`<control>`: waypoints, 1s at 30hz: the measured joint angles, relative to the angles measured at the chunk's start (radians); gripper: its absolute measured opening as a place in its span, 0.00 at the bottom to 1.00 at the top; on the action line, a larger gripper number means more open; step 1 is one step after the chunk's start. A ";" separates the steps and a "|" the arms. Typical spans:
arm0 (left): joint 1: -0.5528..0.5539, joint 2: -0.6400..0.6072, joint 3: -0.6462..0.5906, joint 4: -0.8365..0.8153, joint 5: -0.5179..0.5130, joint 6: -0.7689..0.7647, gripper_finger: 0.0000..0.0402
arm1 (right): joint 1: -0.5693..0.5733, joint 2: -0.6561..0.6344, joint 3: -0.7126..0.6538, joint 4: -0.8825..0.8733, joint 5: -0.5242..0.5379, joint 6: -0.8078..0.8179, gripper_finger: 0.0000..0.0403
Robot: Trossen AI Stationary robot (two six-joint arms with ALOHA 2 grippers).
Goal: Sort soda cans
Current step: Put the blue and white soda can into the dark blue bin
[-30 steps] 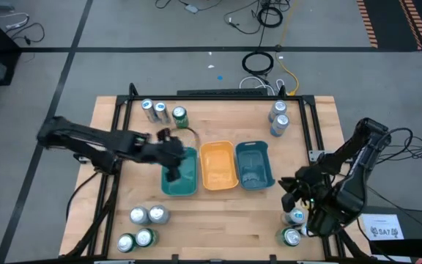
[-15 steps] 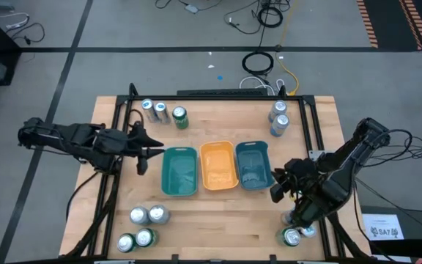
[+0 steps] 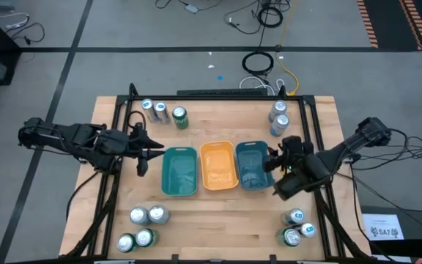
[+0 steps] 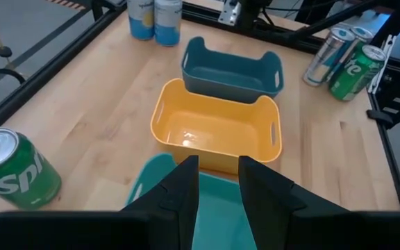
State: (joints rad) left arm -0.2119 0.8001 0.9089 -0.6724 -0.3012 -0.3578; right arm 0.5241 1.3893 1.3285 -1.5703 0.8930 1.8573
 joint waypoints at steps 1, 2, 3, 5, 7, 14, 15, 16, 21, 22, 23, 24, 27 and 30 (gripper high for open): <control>0.000 0.000 0.000 0.000 0.000 0.003 0.28 | -0.015 -0.002 0.000 0.000 -0.003 -0.007 0.53; 0.000 0.000 0.000 0.000 0.000 0.006 0.28 | -0.029 -0.003 0.000 -0.001 -0.005 -0.012 0.56; 0.000 0.000 0.000 -0.001 0.000 0.006 0.28 | -0.040 -0.003 0.000 -0.001 -0.006 -0.013 0.60; 0.000 0.000 0.000 -0.007 0.001 0.006 0.28 | -0.061 -0.002 0.000 0.000 -0.009 -0.016 0.68; 0.000 0.000 0.000 -0.027 0.001 0.006 0.28 | -0.081 -0.002 0.000 0.000 -0.013 -0.028 0.75; 0.000 0.000 0.000 -0.083 0.006 0.000 0.28 | -0.143 -0.002 0.000 -0.001 -0.092 -0.066 0.90; 0.000 0.000 0.000 -0.085 0.012 -0.001 0.28 | -0.147 -0.002 0.000 0.001 -0.098 -0.056 0.91; 0.000 0.000 0.000 -0.083 0.013 -0.001 0.28 | -0.151 -0.002 0.000 0.004 -0.109 -0.045 0.92; 0.000 0.000 0.000 -0.083 0.017 -0.001 0.28 | -0.159 -0.002 0.000 0.021 -0.141 -0.046 0.92; 0.000 0.000 0.000 -0.083 0.017 -0.001 0.28 | -0.158 -0.002 0.000 0.027 -0.141 -0.047 0.92; 0.000 0.000 0.000 -0.082 0.016 -0.001 0.28 | -0.158 -0.002 0.000 0.030 -0.142 -0.047 0.92; 0.000 0.000 0.000 -0.082 0.016 -0.001 0.28 | -0.158 -0.002 0.000 0.033 -0.143 -0.047 0.92; 0.000 0.000 0.000 -0.078 0.016 -0.001 0.28 | -0.156 -0.002 0.000 0.040 -0.144 -0.064 0.92; 0.000 0.000 0.000 -0.078 0.015 -0.001 0.28 | -0.157 -0.002 0.000 0.045 -0.143 -0.066 0.92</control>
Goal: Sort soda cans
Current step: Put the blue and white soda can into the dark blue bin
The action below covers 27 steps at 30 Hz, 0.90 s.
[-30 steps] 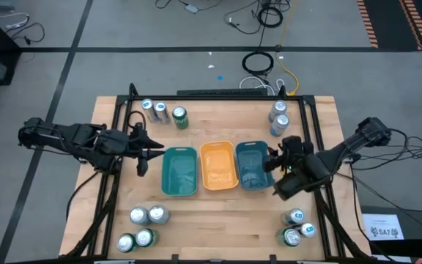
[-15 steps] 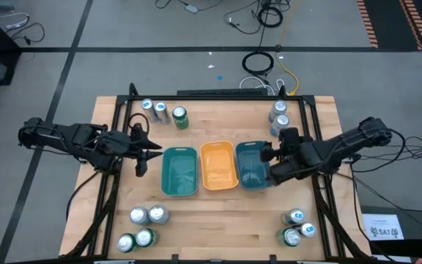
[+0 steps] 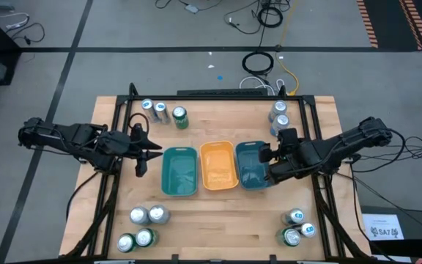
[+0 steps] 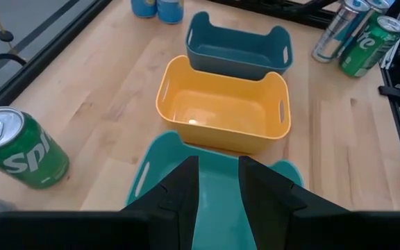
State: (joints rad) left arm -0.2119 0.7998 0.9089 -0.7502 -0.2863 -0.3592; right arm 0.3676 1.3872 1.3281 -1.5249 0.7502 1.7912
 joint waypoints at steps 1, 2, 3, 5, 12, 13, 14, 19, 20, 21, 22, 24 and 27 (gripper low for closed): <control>0.000 0.000 0.000 0.000 0.000 0.000 0.28 | 0.000 0.000 0.000 0.000 0.001 0.000 0.92; 0.000 0.000 0.000 0.000 -0.002 0.000 0.28 | 0.000 0.000 0.000 -0.001 0.001 -0.001 0.92; 0.000 0.000 0.000 0.000 -0.003 0.000 0.28 | 0.000 0.000 0.000 -0.001 0.000 -0.004 0.92; 0.000 0.000 0.000 0.000 -0.003 0.000 0.28 | -0.001 0.000 0.000 -0.004 0.000 -0.005 0.94; 0.000 0.000 0.000 0.000 -0.004 0.000 0.28 | -0.006 0.000 0.000 -0.001 0.000 -0.023 0.98; 0.000 0.000 0.000 0.000 -0.004 0.000 0.28 | -0.006 0.000 0.000 0.004 -0.001 -0.023 0.98; 0.000 0.000 0.000 0.000 -0.004 0.000 0.28 | -0.006 0.000 0.000 0.012 -0.002 -0.023 0.98; 0.000 0.000 0.000 0.000 -0.004 0.000 0.28 | -0.006 0.000 0.000 0.079 -0.002 -0.024 0.98; 0.000 0.000 0.000 0.000 -0.004 0.000 0.28 | -0.006 0.000 0.000 0.096 -0.003 -0.024 0.98; 0.000 0.000 0.000 0.000 -0.004 0.000 0.28 | -0.006 0.000 0.000 0.112 -0.003 -0.024 0.98; 0.000 0.000 0.000 0.000 -0.004 0.000 0.28 | -0.006 0.000 0.000 0.130 -0.003 -0.024 0.98; 0.000 0.000 0.000 0.000 -0.005 0.000 0.28 | -0.006 0.000 0.000 0.161 -0.003 -0.024 0.98; 0.000 0.000 0.000 0.000 -0.005 0.000 0.28 | -0.010 0.000 0.000 0.198 -0.001 -0.024 0.98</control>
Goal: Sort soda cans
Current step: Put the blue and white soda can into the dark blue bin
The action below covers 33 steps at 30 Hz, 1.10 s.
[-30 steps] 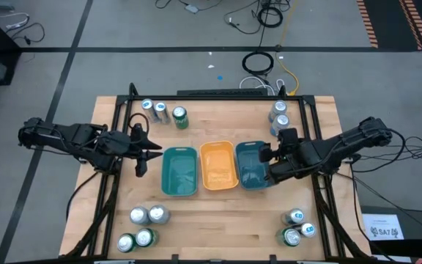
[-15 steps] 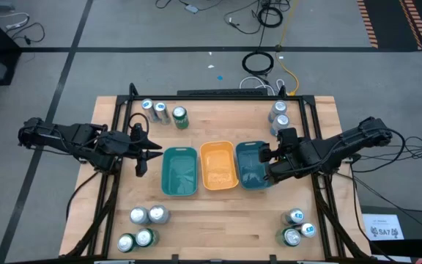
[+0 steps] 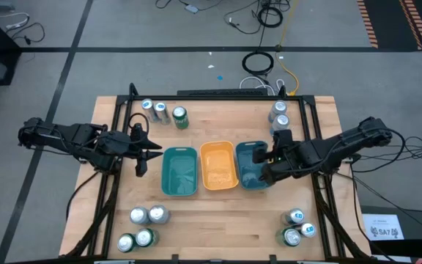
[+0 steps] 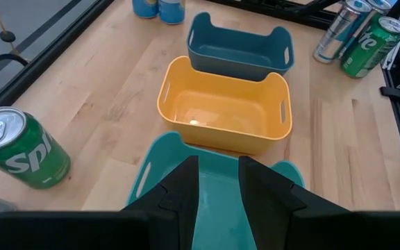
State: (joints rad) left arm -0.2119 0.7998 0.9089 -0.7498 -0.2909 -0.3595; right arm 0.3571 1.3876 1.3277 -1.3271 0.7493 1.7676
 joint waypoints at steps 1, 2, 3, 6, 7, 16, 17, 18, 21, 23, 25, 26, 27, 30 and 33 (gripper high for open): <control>0.000 0.000 0.000 0.000 0.000 0.000 0.28 | -0.004 0.000 0.000 0.007 0.005 0.000 0.98; 0.000 0.000 0.000 0.000 0.000 0.000 0.28 | -0.011 0.000 0.000 0.016 0.007 0.000 0.98; 0.000 0.000 0.000 0.000 0.000 0.000 0.28 | -0.017 0.000 0.000 0.022 0.006 0.000 0.98; 0.000 0.000 0.000 0.000 0.000 0.000 0.28 | -0.030 0.000 0.000 0.033 0.004 0.000 0.98; 0.000 0.000 0.000 0.000 0.000 0.000 0.28 | -0.035 0.000 0.000 0.035 0.005 0.000 0.98; 0.000 0.000 0.000 0.000 0.000 0.000 0.28 | -0.198 -0.001 0.000 0.035 0.021 -0.105 0.98; 0.000 0.000 0.000 0.000 0.000 0.000 0.28 | -0.236 -0.003 0.000 0.035 -0.003 -0.146 0.98; 0.000 0.000 0.000 0.000 0.000 0.000 0.28 | -0.278 -0.004 0.000 0.034 -0.037 -0.191 0.98; 0.000 0.000 0.000 0.000 0.000 0.000 0.28 | -0.421 -0.006 0.000 0.031 -0.196 -0.345 0.98; 0.000 0.000 0.000 0.000 0.000 0.000 0.28 | -0.513 -0.005 0.000 0.024 -0.278 -0.441 0.98; 0.000 0.000 0.000 0.000 0.000 0.000 0.28 | -0.602 -0.005 0.000 0.011 -0.336 -0.507 0.98; 0.000 0.000 0.000 0.000 0.000 0.000 0.28 | -0.643 -0.005 0.000 0.003 -0.356 -0.538 0.98; 0.000 0.000 0.000 -0.001 0.000 0.000 0.28 | -0.682 -0.005 0.000 -0.013 -0.375 -0.564 0.98; 0.000 0.000 0.000 -0.004 0.000 0.000 0.28 | -0.785 -0.004 0.000 -0.071 -0.429 -0.624 0.98; 0.000 0.000 0.000 -0.014 0.000 0.000 0.28 | -0.872 -0.002 -0.019 -0.055 -0.478 -0.701 0.98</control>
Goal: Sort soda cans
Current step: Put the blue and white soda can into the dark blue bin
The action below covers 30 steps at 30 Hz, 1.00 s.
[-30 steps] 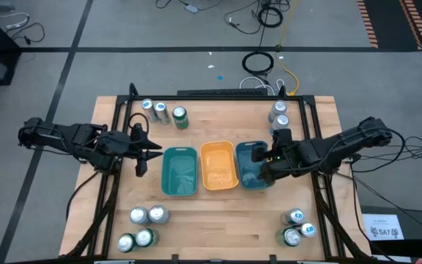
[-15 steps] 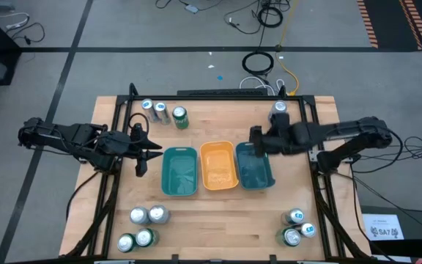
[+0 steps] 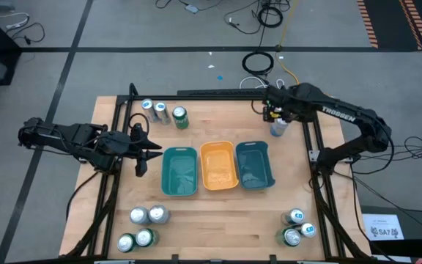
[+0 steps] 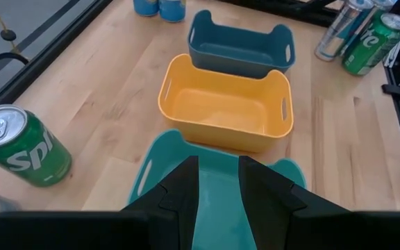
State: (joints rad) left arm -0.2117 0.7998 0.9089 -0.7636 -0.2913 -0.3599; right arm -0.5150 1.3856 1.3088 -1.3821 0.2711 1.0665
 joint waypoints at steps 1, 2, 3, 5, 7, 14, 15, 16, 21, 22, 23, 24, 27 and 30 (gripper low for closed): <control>0.000 0.000 0.000 -0.008 0.000 0.000 0.28 | -0.027 0.000 -0.009 0.017 -0.020 -0.027 0.98; 0.000 0.000 0.000 -0.014 0.000 0.000 0.28 | -0.051 0.000 -0.019 0.039 -0.043 -0.052 0.98; 0.000 0.000 0.000 -0.019 0.000 0.000 0.28 | -0.073 0.000 -0.032 0.066 -0.063 -0.072 0.98; 0.000 0.000 0.000 -0.030 0.000 0.000 0.28 | -0.112 0.000 -0.067 0.119 -0.098 -0.103 0.98; 0.000 0.000 0.000 -0.042 0.000 0.000 0.28 | -0.147 0.001 -0.105 0.142 -0.122 -0.113 0.98; 0.000 0.000 0.000 -0.042 -0.029 0.000 0.28 | -0.212 0.000 -0.231 0.236 -0.153 -0.175 0.98; 0.000 0.000 0.000 -0.042 -0.037 0.000 0.28 | -0.216 0.001 -0.247 0.269 -0.166 -0.181 0.98; 0.000 0.000 0.000 -0.041 -0.041 0.000 0.28 | -0.219 0.001 -0.260 0.296 -0.169 -0.184 0.98; 0.000 0.000 0.000 -0.039 -0.051 0.000 0.28 | -0.239 0.001 -0.317 0.351 -0.165 -0.175 0.96; 0.000 0.000 0.000 -0.039 -0.051 0.000 0.28 | -0.241 0.001 -0.325 0.354 -0.162 -0.181 0.95; 0.000 0.000 0.000 -0.039 -0.052 0.000 0.28 | -0.244 0.001 -0.334 0.361 -0.162 -0.189 0.93; 0.000 0.000 0.000 -0.039 -0.052 0.000 0.28 | -0.245 0.001 -0.341 0.366 -0.163 -0.194 0.90; 0.000 0.000 0.000 -0.039 -0.053 0.000 0.28 | -0.245 0.000 -0.352 0.370 -0.164 -0.217 0.77; 0.000 0.000 0.000 -0.039 -0.054 0.000 0.28 | -0.235 -0.004 -0.352 0.369 -0.162 -0.222 0.68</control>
State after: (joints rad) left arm -0.2116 0.7998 0.9089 -0.8024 -0.3450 -0.3599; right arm -0.7505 1.3820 0.9565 -1.0129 0.1096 0.8445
